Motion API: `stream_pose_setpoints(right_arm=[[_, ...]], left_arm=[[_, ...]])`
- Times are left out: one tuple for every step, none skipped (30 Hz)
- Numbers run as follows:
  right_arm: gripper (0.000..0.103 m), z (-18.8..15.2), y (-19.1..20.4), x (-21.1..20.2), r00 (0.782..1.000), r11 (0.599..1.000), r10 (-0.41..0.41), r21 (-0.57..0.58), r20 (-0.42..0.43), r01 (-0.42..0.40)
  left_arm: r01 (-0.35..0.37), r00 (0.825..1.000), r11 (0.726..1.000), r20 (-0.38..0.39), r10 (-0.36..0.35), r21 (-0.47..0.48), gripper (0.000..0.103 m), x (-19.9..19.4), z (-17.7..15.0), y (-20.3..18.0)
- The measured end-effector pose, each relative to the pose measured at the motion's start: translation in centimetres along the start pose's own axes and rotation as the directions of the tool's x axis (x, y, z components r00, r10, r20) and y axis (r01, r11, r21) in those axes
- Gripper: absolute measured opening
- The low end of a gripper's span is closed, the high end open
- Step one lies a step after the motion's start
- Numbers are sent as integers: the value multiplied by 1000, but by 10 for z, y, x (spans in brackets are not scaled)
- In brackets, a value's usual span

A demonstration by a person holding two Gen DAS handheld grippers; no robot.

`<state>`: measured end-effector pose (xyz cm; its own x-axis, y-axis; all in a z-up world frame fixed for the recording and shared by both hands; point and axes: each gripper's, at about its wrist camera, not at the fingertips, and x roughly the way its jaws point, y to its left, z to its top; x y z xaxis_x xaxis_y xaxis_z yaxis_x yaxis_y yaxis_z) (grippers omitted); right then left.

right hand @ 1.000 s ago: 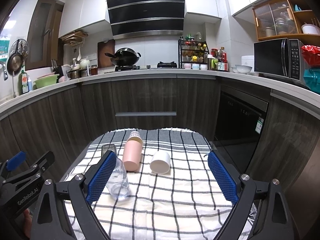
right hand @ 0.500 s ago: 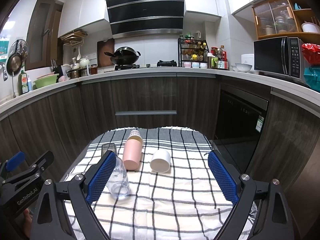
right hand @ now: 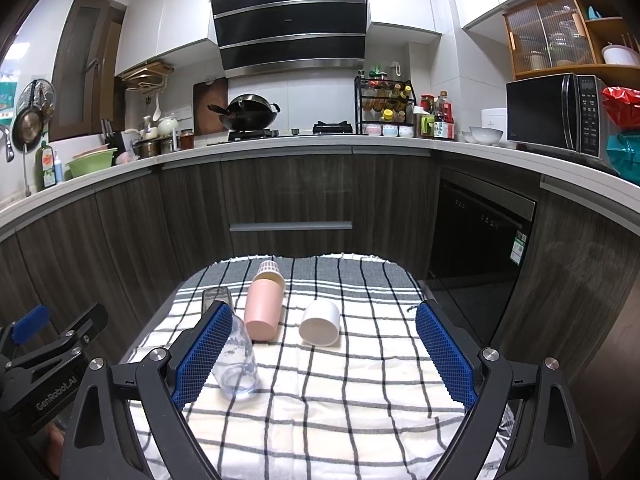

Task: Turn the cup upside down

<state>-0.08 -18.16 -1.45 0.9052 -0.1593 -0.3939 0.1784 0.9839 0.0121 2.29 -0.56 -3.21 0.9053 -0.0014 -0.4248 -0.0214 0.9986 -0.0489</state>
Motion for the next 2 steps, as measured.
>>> stream_pose_setpoints(right_arm=[[93, 0, 0, 0, 1000, 1000, -1, 1, 0, 1], [93, -1, -1, 0, 1000, 1000, -1, 1, 0, 1]], left_arm=[[1, 1000, 1000, -3, -1, 0, 97, 0, 0, 0], [4, 1000, 1000, -8, -4, -1, 97, 2, -1, 0]])
